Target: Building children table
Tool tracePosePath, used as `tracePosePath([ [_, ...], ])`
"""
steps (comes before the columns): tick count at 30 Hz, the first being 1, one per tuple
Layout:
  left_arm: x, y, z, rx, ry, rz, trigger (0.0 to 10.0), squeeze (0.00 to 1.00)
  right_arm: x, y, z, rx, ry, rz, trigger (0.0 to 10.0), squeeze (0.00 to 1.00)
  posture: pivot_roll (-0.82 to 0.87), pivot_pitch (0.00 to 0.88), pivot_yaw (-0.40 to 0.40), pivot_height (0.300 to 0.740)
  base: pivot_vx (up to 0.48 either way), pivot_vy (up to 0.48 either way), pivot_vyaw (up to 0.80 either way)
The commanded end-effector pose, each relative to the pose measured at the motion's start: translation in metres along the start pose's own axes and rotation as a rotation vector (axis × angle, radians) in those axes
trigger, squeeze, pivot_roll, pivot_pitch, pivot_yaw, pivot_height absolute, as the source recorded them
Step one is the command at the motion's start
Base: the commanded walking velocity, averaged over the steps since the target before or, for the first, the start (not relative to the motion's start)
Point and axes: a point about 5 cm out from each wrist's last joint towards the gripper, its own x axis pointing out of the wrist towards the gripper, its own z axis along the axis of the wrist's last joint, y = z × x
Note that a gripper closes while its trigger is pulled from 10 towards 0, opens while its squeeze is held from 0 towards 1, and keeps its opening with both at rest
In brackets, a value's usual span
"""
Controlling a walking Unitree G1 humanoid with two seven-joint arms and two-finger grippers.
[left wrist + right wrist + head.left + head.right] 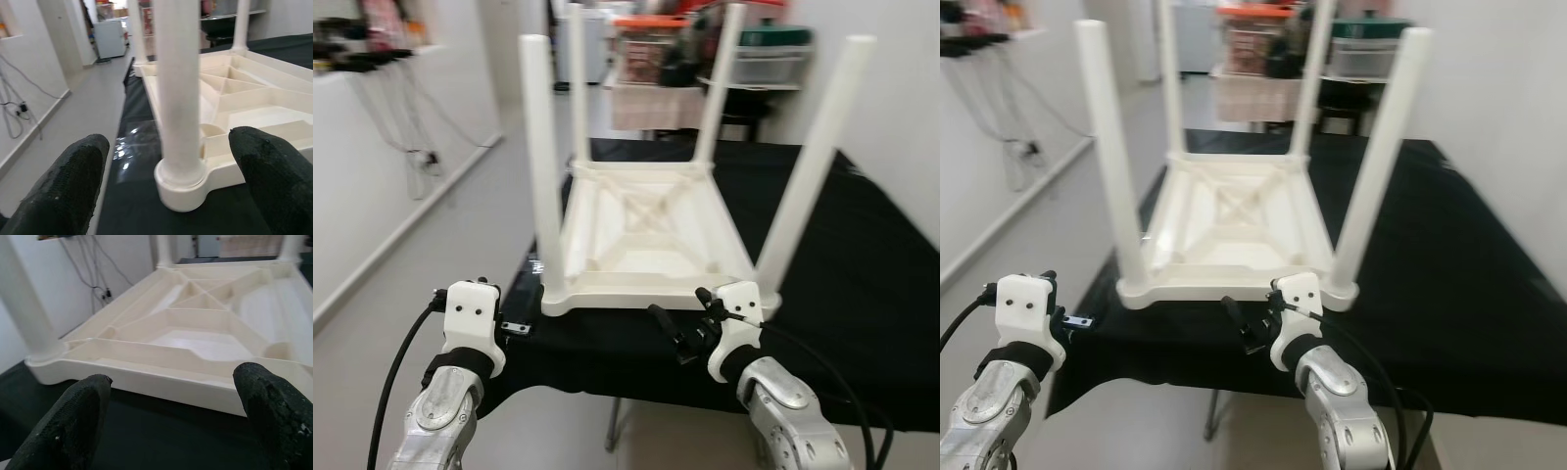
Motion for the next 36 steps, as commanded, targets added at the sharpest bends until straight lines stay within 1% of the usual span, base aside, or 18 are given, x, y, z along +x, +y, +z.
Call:
tracePosePath([
  [1, 0.001, 0.001, -0.005, -0.002, 0.031, -0.007, 10.0, 0.0, 0.002, 0.002, 0.0, 0.015, -0.002, 0.006, 10.0, 0.0, -0.03, 0.0, -0.004, 0.74, 0.0, 0.0, -0.8],
  [3, 0.001, 0.001, -0.005, -0.002, 0.034, -0.008, 10.0, 0.0, 0.002, 0.001, 0.0, 0.013, -0.009, 0.002, 10.0, 0.0, -0.03, 0.0, -0.004, 0.74, 0.0, 0.0, -0.8],
  [5, 0.001, -0.001, -0.005, 0.0, 0.033, -0.023, 10.0, 0.0, 0.002, 0.001, 0.001, 0.017, -0.016, -0.001, 10.0, 0.0, -0.03, 0.0, -0.004, 0.74, 0.0, 0.0, 0.0],
  [6, 0.0, -0.003, -0.005, -0.003, 0.037, -0.047, 10.0, 0.0, 0.002, 0.003, 0.001, 0.007, -0.016, 0.011, 10.0, 0.0, -0.03, 0.0, -0.003, 0.74, 0.352, 0.0, -0.8],
  [8, 0.0, -0.004, -0.005, -0.004, 0.038, -0.053, 10.0, 0.0, 0.002, 0.003, 0.001, 0.001, -0.019, 0.01, 10.0, 0.0, -0.03, 0.0, -0.003, 0.74, 0.352, 0.0, -0.8],
  [11, 0.001, -0.004, -0.006, -0.006, 0.04, -0.054, 10.0, 0.0, 0.003, 0.002, 0.0, -0.006, -0.006, 0.002, 10.0, 0.0, -0.03, 0.0, -0.003, 0.74, 0.349, 0.0, 0.0],
  [15, 0.0, -0.005, -0.005, -0.008, 0.039, -0.055, 10.0, 0.0, 0.002, 0.003, 0.002, 0.003, -0.026, 0.018, 10.0, 0.0, -0.03, 0.0, -0.004, 0.74, 0.341, 0.0, 0.0],
  [18, -0.003, -0.006, -0.005, -0.009, 0.034, -0.041, 10.0, 0.0, 0.002, 0.005, 0.001, -0.011, -0.023, 0.04, 10.0, 0.0, -0.03, 0.0, -0.004, 0.74, 0.0, 0.0, 0.59],
  [20, -0.005, -0.006, -0.006, -0.01, 0.039, -0.032, 10.0, 0.0, 0.003, 0.005, 0.0, -0.012, -0.007, 0.037, 10.0, 0.0, -0.03, 0.0, -0.003, 0.74, 0.0, 0.0, 0.0],
  [21, -0.008, -0.008, -0.008, -0.009, 0.05, -0.024, 10.0, 0.0, 0.003, 0.003, 0.0, 0.002, -0.004, 0.03, 10.0, 0.0, -0.03, 0.0, -0.003, 0.74, 0.0, 0.0, 0.0],
  [28, -0.01, -0.009, -0.01, 0.01, 0.064, -0.008, 10.0, 0.0, 0.003, 0.003, 0.001, 0.009, -0.01, 0.034, 10.0, 0.0, -0.03, 0.0, -0.003, 0.74, 0.0, 0.0, 0.0],
  [31, -0.007, -0.005, -0.012, 0.02, 0.072, 0.02, 10.0, 0.0, 0.003, 0.004, 0.0, 0.005, -0.002, 0.037, 10.0, 0.0, -0.03, 0.0, -0.004, 0.74, 0.0, 0.0, 0.0],
  [36, -0.002, -0.004, -0.014, 0.007, 0.077, 0.025, 10.0, 0.0, 0.003, 0.004, 0.001, -0.002, -0.001, 0.036, 10.0, 0.0, -0.04, 0.0, -0.005, 0.74, 0.0, 0.0, 0.0],
])
